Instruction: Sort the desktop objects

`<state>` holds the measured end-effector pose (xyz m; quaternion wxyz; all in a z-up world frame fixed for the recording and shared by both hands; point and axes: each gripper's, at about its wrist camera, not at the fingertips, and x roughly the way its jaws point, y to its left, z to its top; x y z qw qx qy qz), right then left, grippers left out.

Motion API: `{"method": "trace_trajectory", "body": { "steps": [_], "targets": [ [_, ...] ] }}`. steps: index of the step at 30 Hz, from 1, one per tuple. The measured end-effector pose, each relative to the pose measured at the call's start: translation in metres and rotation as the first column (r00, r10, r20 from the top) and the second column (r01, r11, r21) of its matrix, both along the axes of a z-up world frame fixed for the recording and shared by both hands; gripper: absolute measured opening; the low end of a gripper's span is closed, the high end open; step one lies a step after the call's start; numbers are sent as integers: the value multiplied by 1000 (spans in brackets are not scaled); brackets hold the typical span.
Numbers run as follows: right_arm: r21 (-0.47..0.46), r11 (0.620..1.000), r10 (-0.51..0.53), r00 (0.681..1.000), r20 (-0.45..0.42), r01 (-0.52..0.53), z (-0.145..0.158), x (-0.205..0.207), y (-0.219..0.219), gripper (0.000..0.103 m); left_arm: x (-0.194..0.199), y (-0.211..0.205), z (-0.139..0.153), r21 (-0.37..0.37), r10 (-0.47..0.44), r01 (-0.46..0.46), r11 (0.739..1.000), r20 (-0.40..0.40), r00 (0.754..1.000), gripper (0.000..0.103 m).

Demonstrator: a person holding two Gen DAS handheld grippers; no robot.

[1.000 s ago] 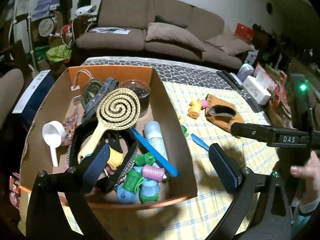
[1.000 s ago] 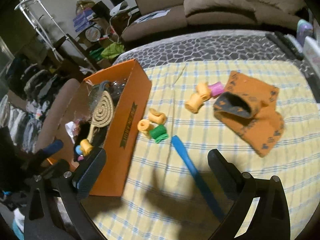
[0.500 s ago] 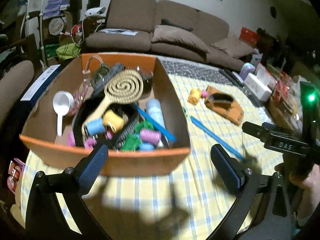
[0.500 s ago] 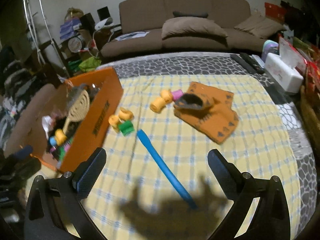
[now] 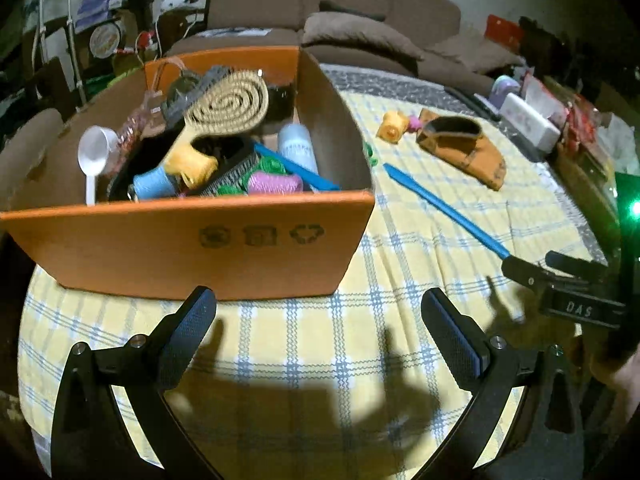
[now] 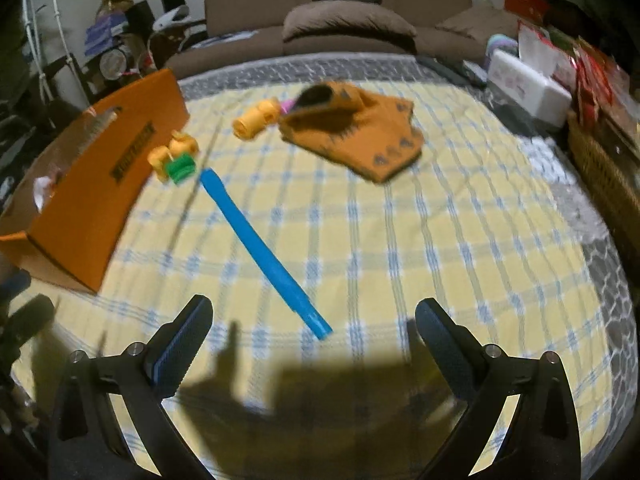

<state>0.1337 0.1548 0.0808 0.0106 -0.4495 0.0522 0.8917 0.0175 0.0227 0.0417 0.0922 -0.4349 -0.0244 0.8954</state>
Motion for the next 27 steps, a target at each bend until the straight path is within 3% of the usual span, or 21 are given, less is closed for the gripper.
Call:
{"method": "trace_trajectory", "body": {
  "steps": [12, 27],
  "targets": [
    [86, 996, -13, 1000, -3, 13, -21, -2, -8, 103, -14, 12, -38, -86, 45, -38, 996, 77, 996, 103],
    [93, 996, -13, 1000, 3, 13, -22, -5, -8, 103, -10, 18, -42, -118, 63, -56, 991, 49, 997, 103]
  ]
}}
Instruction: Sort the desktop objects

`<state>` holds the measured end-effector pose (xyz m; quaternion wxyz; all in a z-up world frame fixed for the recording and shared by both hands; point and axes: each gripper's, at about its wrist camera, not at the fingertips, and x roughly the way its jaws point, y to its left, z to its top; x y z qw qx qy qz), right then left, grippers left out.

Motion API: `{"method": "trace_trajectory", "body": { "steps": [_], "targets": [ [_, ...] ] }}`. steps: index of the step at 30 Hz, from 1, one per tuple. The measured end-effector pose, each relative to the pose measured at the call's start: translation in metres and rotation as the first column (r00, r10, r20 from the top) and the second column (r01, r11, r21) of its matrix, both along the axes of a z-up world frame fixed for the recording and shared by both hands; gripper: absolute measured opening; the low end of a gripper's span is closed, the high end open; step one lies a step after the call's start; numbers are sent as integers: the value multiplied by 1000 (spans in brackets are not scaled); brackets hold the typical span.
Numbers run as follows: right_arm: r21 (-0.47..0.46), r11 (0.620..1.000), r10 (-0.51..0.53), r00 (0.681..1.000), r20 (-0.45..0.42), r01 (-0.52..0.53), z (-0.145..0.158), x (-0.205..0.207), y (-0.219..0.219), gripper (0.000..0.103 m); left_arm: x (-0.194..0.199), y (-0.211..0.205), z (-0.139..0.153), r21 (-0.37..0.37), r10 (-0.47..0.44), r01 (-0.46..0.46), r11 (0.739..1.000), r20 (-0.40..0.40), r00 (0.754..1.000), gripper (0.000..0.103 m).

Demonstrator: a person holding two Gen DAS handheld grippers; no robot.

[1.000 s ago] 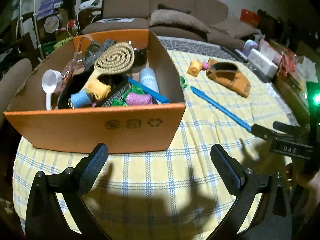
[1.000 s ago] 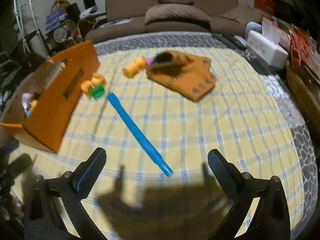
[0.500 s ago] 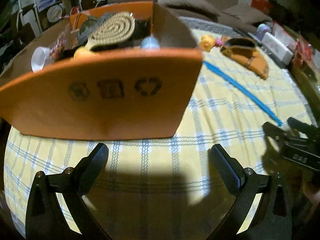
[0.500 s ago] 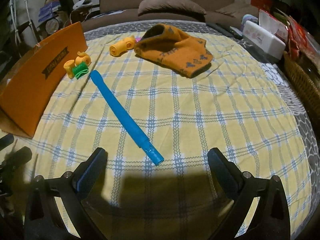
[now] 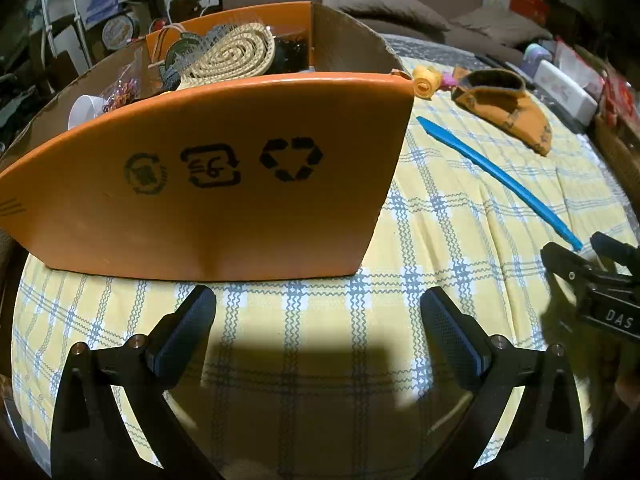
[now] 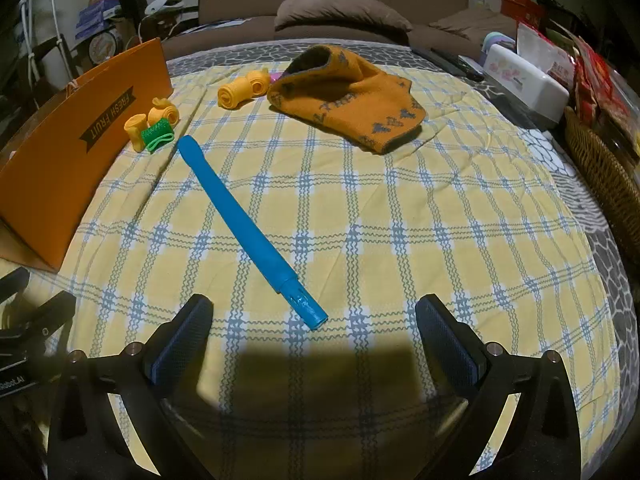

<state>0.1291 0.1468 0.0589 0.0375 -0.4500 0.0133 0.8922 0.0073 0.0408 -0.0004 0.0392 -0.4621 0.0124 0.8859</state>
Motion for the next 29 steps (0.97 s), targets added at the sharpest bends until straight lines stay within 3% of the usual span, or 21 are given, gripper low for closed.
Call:
{"method": "trace_trajectory", "body": {
  "steps": [29],
  "targets": [
    [0, 1000, 0, 1000, 0, 0, 0, 0, 0, 103, -2, -1, 0, -1, -3, 3, 1000, 1, 1000, 103]
  ]
}}
